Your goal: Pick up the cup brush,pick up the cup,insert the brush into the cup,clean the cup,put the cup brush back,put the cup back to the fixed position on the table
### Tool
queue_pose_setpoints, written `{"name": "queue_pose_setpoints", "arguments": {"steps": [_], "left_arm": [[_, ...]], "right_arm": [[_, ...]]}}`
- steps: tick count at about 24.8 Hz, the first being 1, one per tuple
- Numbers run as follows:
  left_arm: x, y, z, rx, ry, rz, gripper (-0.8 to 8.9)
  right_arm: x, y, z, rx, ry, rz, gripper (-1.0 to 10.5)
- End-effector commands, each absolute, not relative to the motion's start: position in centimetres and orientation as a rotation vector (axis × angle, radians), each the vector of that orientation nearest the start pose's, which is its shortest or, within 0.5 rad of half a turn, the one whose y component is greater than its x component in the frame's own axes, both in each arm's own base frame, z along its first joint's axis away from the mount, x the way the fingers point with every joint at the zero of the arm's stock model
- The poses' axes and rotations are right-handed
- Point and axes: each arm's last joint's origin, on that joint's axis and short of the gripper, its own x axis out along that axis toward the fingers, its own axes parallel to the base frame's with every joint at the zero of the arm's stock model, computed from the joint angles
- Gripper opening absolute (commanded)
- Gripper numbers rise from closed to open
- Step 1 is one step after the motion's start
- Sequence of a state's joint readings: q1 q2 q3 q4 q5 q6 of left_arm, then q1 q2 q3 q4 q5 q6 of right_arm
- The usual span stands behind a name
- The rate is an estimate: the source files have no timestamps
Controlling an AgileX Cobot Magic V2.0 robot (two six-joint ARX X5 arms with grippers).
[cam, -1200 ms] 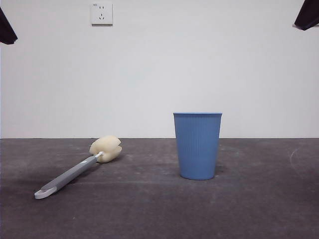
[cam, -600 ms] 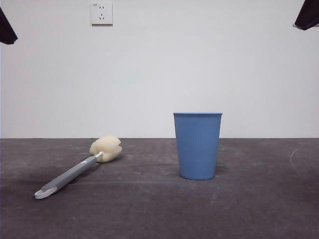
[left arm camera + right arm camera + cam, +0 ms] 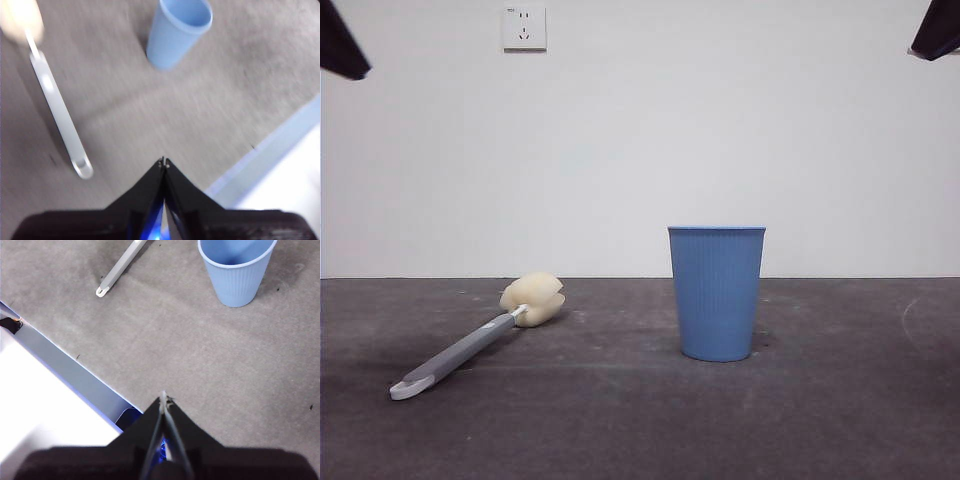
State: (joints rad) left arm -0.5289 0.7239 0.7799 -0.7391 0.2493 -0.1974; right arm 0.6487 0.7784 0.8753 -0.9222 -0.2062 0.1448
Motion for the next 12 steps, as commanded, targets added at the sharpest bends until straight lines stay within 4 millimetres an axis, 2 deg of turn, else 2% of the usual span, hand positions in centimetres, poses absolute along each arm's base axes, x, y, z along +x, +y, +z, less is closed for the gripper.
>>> {"name": "queue_pose_setpoints", "arguments": {"steps": [1, 7, 12], "left_arm": [[12.2, -7.5, 30.2, 0.092, 0.54, -0.693, -0.03], [13.2, -5.7, 33.8, 0.242, 0.072, -0.683, -0.03], [12.7, -3.2, 35.3, 0.282, -0.072, -0.538, -0.03]], "right_arm": [[10.4, 8.7, 30.3, -0.061, 0.876, 0.743, 0.0], [10.4, 8.6, 30.3, -0.061, 0.877, 0.742, 0.0], [10.4, 8.6, 30.3, -0.061, 0.877, 0.742, 0.0]]}}
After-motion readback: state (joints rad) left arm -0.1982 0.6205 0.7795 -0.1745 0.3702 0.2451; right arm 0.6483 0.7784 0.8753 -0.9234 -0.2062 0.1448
